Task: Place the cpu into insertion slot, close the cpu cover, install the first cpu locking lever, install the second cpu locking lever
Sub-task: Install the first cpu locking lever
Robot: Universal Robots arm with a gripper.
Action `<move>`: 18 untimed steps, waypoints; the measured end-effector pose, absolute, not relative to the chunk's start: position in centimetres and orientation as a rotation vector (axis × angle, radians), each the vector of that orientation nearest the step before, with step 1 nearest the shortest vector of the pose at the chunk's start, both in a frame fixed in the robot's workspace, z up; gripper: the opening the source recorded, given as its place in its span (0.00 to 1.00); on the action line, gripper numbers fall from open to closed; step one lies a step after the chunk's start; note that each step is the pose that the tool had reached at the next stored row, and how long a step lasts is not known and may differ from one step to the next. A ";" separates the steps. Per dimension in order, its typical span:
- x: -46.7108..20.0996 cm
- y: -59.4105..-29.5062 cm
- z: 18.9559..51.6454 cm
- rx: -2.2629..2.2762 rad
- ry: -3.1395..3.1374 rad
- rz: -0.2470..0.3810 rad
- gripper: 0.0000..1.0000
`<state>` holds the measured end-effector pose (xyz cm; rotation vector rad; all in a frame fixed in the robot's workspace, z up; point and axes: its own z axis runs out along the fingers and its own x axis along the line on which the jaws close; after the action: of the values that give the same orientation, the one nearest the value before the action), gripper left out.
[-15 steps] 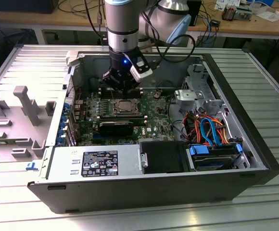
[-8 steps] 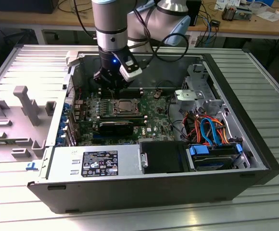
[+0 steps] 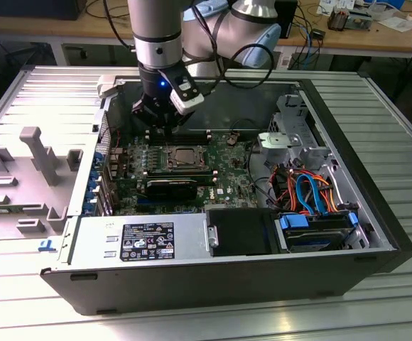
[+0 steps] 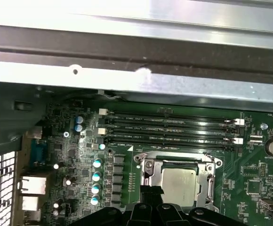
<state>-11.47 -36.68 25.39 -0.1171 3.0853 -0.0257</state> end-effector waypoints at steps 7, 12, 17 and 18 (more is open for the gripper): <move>-13.8 -36.6 25.6 -0.117 3.075 -0.026 0.11; -14.1 -35.8 26.0 -0.117 3.074 -0.026 0.11; -14.1 -35.0 26.1 -0.117 3.074 -0.026 0.11; -14.1 -34.5 26.1 -0.117 3.074 -0.026 0.11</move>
<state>-14.08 -34.55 26.09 -0.1174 3.0736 -0.0263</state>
